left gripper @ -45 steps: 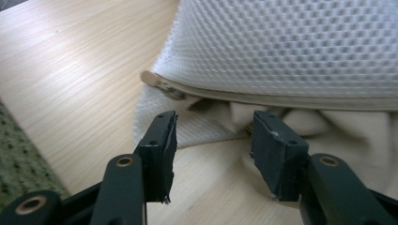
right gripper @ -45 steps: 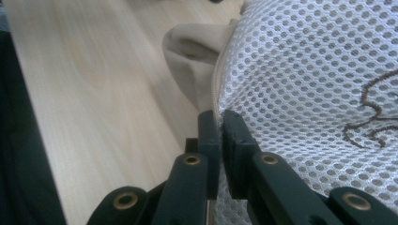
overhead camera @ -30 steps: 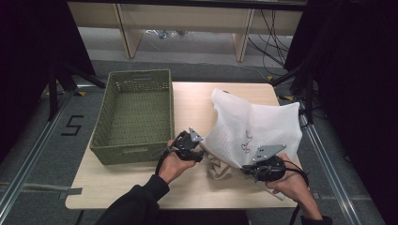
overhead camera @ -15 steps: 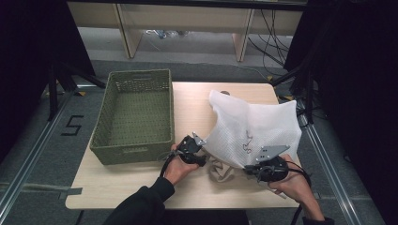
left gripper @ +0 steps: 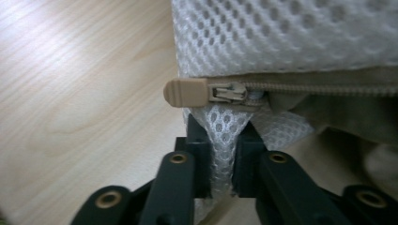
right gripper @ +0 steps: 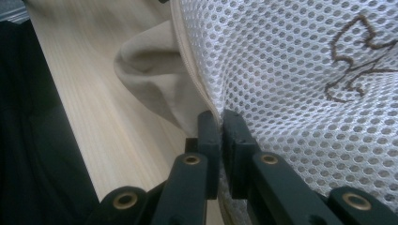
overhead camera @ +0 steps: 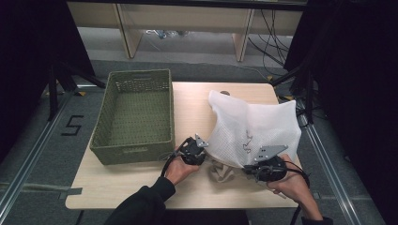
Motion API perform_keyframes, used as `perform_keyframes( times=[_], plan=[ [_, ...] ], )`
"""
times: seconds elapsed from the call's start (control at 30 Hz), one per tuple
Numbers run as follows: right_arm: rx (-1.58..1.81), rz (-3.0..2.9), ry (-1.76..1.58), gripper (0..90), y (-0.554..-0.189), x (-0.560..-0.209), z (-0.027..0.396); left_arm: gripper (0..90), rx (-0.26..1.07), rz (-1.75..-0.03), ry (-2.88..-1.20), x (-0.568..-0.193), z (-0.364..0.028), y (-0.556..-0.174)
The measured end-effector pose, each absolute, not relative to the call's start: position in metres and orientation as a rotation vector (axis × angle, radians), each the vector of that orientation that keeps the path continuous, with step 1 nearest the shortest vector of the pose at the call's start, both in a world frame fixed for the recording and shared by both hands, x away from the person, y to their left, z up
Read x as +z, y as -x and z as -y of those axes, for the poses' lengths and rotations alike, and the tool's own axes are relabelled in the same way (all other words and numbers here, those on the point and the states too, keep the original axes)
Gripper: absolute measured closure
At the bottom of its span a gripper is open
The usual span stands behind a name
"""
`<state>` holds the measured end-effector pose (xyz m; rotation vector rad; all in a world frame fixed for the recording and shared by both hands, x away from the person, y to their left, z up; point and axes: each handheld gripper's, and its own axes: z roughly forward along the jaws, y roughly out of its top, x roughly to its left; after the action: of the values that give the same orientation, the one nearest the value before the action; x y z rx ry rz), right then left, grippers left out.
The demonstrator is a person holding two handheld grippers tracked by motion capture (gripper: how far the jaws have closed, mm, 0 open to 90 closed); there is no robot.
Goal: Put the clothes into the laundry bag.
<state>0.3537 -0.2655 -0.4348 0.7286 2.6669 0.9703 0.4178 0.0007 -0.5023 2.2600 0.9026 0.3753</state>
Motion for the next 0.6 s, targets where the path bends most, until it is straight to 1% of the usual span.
perform_keyframes(
  times=[0.1, 0.13, 0.23, 0.27, 0.6],
  plan=[
    [0.959, -2.678, -0.737, 87.1, -0.355, -0.440, 0.258, 81.7, 0.364, -0.868, -2.273, -0.501, -0.003, -0.411],
    [0.959, -2.689, -0.710, 87.1, -0.357, -0.442, 0.255, 81.8, 0.349, -0.882, -2.260, -0.502, -0.003, -0.409],
    [0.926, -2.704, -0.735, 87.2, -0.359, -0.445, 0.246, 82.0, 0.361, -0.845, -2.285, -0.502, -0.006, -0.404],
    [0.931, -2.695, -0.745, 87.3, -0.361, -0.448, 0.242, 82.0, 0.338, -0.858, -2.269, -0.503, -0.005, -0.402],
    [0.897, -2.590, -0.746, 87.2, -0.384, -0.460, 0.216, 84.1, 0.343, -0.782, -2.302, -0.502, -0.008, -0.397]
  ],
)
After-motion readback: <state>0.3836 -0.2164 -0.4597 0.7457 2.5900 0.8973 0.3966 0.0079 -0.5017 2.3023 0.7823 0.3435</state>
